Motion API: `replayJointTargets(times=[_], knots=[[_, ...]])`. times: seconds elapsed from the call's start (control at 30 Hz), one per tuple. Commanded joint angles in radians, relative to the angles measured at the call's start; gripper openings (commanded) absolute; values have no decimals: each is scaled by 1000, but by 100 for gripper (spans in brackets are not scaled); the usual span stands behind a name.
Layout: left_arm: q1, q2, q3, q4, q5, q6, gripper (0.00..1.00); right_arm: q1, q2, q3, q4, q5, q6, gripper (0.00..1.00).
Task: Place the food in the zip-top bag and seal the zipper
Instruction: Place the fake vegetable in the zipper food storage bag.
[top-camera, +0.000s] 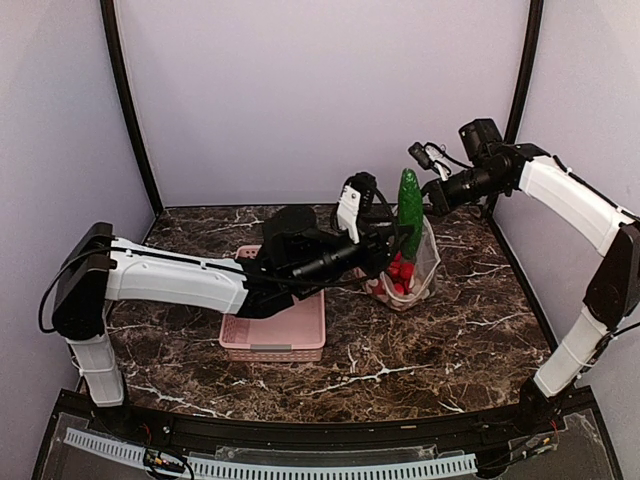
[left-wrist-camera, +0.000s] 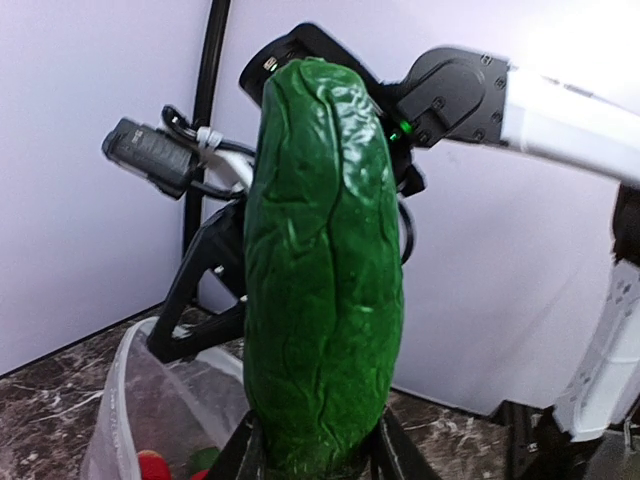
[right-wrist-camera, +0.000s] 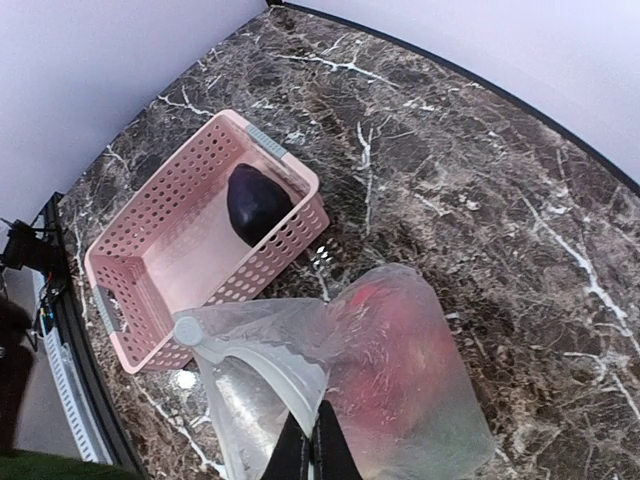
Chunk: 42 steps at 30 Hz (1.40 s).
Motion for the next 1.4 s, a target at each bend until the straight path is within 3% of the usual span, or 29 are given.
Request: replayJointTargets(times=[0.0,0.27,0.67,0.97,1.13,1.37], knots=[[-5,-110,-22,-229,182,-203,14,-1,-21,79,68,141,-40,0],[-5,-164,-66,-383,197,-262,14,-8,1,188,182,407,-102,0],[-5,-122,-4,-609,253,-315,13,35,-20,-175,183,85,-39,0],[19,-17,93,-650,389,-505,14,37,-82,-155,170,54,-36,0],[28,47,134,-658,392,-575,12,43,-102,-157,166,20,-32,0],[89,84,59,-511,386,-786,8,54,-130,-191,161,-1,-47,0]])
